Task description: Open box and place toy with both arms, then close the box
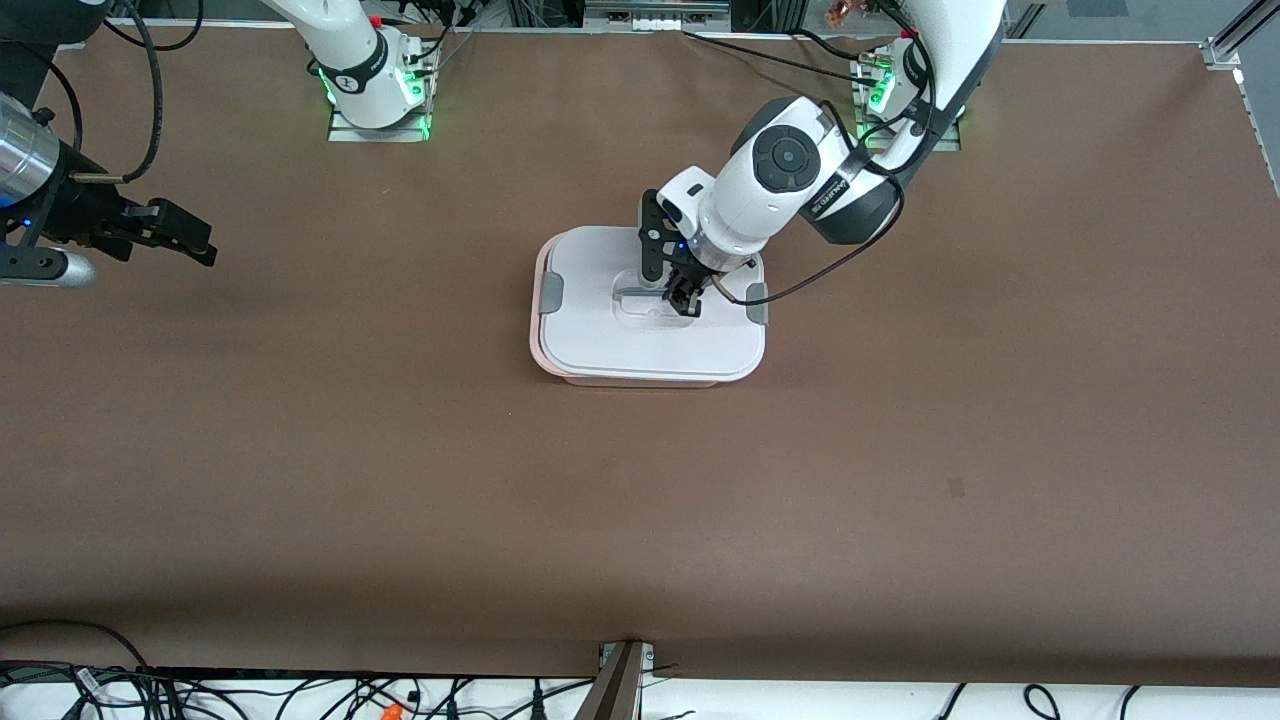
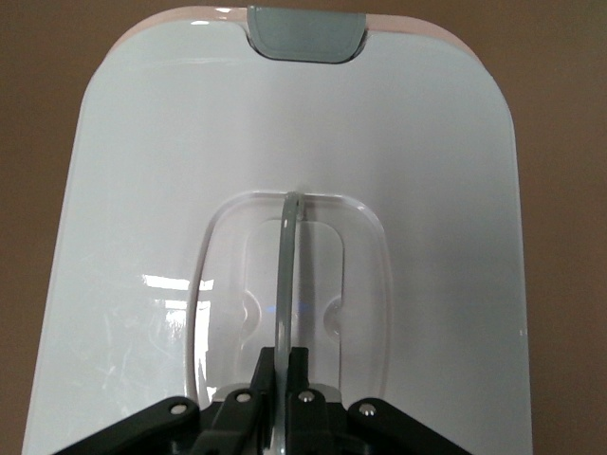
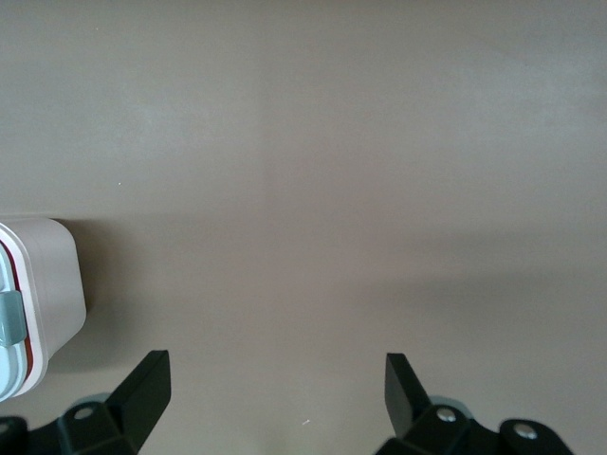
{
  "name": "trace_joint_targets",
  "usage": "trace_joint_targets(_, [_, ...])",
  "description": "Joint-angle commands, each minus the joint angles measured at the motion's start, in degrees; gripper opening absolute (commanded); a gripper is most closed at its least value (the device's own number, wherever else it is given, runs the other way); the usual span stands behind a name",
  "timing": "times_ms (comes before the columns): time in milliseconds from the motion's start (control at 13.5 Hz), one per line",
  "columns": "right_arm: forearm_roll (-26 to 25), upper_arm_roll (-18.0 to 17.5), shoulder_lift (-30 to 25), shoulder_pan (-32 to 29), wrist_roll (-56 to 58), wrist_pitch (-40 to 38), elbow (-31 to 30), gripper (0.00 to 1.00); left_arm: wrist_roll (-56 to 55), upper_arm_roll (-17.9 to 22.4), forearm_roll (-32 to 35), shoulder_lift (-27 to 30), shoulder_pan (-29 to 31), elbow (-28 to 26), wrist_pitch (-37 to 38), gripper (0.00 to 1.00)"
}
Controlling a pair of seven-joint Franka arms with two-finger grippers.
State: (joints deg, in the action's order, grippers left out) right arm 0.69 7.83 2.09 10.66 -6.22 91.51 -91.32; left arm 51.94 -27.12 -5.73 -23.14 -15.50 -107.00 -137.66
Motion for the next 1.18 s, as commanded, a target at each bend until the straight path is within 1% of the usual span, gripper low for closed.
trace_joint_targets(0, [1.2,0.3,0.2,-0.1,-0.5,-0.8,0.9,1.00,-1.9,-0.1,1.9,0.2,-0.4,-0.2,-0.2,0.00])
trace_joint_targets(591, [1.2,0.2,0.1,-0.1,-0.5,-0.8,0.9,1.00,-2.0,-0.2,1.3,0.2,-1.5,0.9,-0.3,0.00])
trace_joint_targets(812, [1.2,0.2,0.2,-0.1,-0.5,-0.8,0.9,1.00,-1.0,-0.2,0.8,0.9,-0.3,0.9,-0.1,0.00])
trace_joint_targets(1108, [1.2,0.2,0.1,-0.1,-0.5,-0.8,0.9,1.00,-1.4,-0.1,0.6,0.2,-1.2,1.0,-0.4,0.00])
